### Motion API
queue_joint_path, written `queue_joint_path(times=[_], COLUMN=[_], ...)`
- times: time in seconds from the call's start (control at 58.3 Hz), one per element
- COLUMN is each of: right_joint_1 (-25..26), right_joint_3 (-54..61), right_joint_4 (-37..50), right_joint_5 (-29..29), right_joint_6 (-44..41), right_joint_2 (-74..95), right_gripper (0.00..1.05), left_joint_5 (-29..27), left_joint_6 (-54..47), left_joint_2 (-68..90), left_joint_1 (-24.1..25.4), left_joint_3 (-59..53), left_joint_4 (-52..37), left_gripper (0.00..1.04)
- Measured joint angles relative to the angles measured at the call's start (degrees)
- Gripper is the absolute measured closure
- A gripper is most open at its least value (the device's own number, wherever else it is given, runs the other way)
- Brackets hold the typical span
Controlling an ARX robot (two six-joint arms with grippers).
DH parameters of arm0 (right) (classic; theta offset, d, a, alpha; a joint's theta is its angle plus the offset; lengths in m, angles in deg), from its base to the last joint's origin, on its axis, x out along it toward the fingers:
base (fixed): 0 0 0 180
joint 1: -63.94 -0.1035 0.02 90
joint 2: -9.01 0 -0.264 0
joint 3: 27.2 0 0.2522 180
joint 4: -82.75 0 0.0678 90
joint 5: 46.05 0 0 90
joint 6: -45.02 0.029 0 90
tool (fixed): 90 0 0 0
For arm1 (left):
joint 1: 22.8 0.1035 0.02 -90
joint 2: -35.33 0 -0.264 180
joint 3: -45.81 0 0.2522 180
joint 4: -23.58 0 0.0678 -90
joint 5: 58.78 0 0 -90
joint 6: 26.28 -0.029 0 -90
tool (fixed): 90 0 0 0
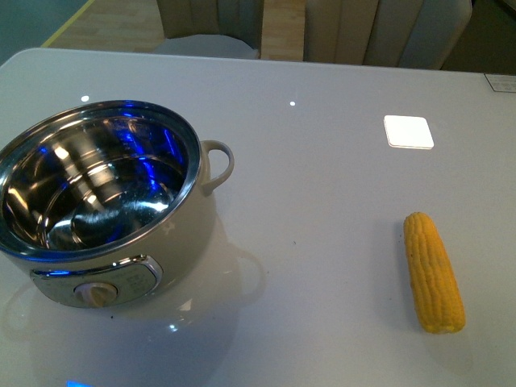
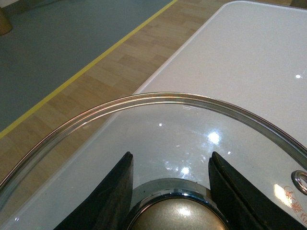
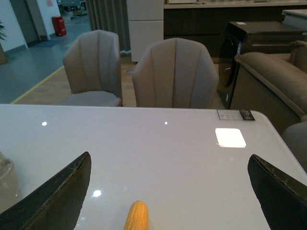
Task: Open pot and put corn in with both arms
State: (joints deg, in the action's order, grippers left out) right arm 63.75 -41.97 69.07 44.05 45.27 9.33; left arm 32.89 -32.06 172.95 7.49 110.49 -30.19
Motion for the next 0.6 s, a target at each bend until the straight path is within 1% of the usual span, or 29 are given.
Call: queue_joint_path(times=[0.429,0.6], right_joint_1=[0.00,0.00], right_joint_3=[0.00,0.00], right_joint_4=[0.00,0.00], right_joint_5=[0.02,0.00], right_joint_6=[-0.02,-0.02], right_joint_2=[0.00,0.00], right_gripper=[0.09,0.09], left_joint_5=[5.05,5.60], left_joint_6=[0.17,0.46], left_joint_2=[9.60,12.87], left_joint_1=[-2.12,-1.92], left_joint_3=[6.73,8.68], left_joint_4=[-3.32,-3.78], left_gripper=[0.64,0.64])
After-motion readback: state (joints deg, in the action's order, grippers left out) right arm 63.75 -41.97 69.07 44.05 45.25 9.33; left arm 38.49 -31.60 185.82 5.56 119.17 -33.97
